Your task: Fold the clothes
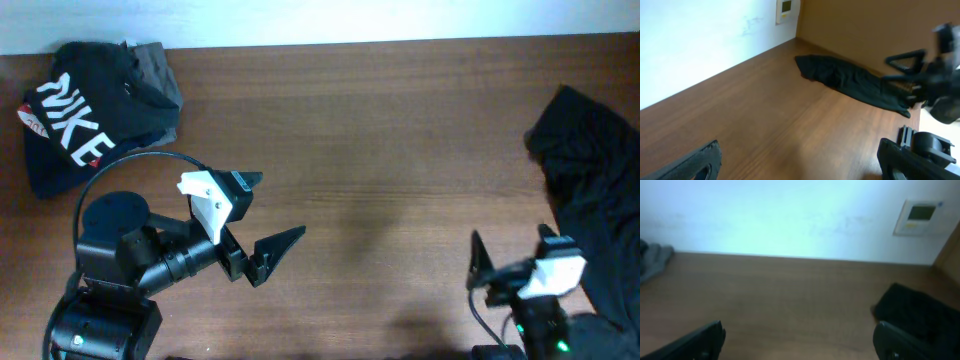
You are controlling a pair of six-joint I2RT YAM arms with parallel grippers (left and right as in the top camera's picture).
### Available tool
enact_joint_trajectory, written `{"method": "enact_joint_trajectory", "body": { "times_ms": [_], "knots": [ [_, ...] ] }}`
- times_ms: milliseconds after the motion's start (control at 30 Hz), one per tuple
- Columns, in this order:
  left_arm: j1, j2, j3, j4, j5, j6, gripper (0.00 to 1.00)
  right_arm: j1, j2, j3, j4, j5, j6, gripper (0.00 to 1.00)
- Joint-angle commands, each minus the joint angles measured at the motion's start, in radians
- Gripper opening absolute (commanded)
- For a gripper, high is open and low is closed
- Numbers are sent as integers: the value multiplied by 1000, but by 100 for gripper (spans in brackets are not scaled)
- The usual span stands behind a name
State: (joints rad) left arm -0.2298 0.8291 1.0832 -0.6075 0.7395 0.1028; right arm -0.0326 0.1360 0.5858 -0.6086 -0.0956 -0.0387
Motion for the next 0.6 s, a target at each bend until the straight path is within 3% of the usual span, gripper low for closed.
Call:
{"method": "enact_joint_trajectory", "body": {
  "times_ms": [0,200,367,567],
  "knots": [
    [-5,0,-3,0,-4,-12,99,-10,-68,-172,121,-33,-29,99],
    [-5,0,-3,1,-4,-12,99,-8,-132,-398,338,-77,-28,99],
    [-5,0,-3,0,-4,-12,99,-8,-132,-420,358,-56,-28,99],
    [-5,0,-3,1,-4,-12,99,-8,-132,-426,498,11,-28,99]
  ]
}}
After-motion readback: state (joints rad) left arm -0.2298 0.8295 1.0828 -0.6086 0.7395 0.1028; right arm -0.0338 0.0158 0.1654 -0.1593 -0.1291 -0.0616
